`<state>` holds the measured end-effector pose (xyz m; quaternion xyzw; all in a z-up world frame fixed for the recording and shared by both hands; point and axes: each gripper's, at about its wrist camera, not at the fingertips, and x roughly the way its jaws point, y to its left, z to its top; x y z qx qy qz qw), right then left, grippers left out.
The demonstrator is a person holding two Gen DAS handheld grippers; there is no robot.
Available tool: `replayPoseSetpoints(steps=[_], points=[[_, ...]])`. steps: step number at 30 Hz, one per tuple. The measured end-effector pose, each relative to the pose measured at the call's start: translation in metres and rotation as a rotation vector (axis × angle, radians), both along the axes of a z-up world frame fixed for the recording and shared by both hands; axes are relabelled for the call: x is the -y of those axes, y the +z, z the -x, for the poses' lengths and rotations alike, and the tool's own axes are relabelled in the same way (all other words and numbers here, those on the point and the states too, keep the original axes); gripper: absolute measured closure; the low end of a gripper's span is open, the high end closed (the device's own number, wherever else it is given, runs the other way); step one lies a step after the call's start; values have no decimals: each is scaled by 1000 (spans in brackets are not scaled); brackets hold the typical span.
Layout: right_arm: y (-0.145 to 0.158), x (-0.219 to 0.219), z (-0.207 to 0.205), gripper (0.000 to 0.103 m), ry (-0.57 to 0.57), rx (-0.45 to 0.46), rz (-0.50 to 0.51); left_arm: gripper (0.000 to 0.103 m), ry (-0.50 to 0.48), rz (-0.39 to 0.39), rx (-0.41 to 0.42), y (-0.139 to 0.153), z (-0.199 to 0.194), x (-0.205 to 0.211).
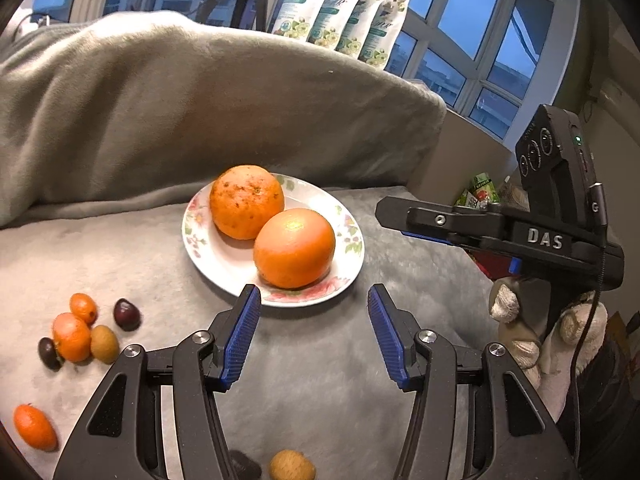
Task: Organize fruits
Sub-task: 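Lower the grapefruit onto the plate beside the orange, open right gripper, then move the right gripper to the dark plum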
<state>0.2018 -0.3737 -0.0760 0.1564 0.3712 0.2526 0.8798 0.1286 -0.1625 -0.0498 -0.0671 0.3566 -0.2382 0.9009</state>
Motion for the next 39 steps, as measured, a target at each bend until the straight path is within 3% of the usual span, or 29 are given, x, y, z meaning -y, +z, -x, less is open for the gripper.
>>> replayPoseSetpoints(steps=[4, 6, 12, 19, 26, 32, 36, 39], points=[[1, -6, 8, 31, -3, 26, 29, 48, -1, -32, 38, 4, 12, -8], [2, -12, 13, 23, -3, 47, 47, 48, 11, -40, 49, 5, 16, -15], [7, -34, 28, 22, 49, 97, 108, 48, 48, -74, 57, 5, 29, -53], [6, -61, 41, 22, 129, 110, 147, 48, 127, -157, 30, -9, 31, -104], [-3, -90, 56, 23, 213, 96, 175, 49, 164, -167, -12, -19, 20, -140], [-8, -117, 75, 33, 316, 97, 226, 50, 141, -133, -50, -28, 5, -151], [-15, -132, 85, 48, 398, 84, 284, 53, 124, -126, -66, -33, -4, -148], [-21, -142, 92, 49, 455, 71, 321, 54, 121, -114, -85, -40, -12, -148]])
